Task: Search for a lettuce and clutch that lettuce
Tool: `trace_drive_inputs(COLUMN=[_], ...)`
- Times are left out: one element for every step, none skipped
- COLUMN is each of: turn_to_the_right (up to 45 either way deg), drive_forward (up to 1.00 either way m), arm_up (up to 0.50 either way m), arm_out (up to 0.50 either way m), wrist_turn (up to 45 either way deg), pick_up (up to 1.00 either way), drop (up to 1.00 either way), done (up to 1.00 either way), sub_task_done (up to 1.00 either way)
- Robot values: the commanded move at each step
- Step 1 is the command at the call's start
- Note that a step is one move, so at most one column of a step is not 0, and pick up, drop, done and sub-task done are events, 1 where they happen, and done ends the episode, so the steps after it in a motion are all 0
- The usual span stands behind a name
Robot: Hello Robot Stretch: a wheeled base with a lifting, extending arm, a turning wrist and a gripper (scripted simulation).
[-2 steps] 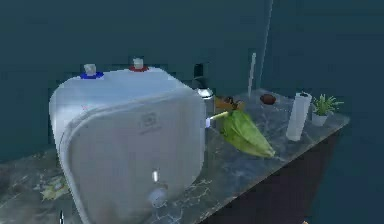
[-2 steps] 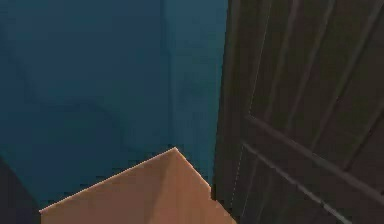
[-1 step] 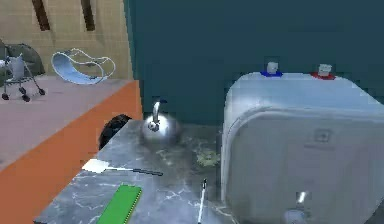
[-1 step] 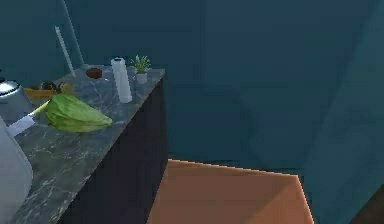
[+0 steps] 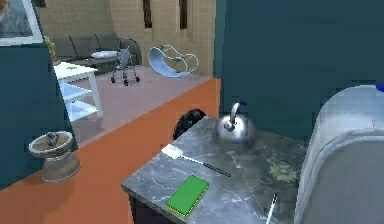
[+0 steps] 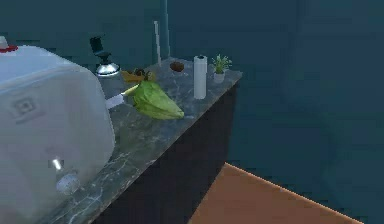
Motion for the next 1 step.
trace_drive_inputs(turn_to_the_right=[0.0], drive_forward=[0.0], arm_up=[0.5], arm_out=[0.0], wrist_turn=[0.0], pick_up=[0.0], drop=[0.0], done=[0.0], sub_task_done=[0.0])
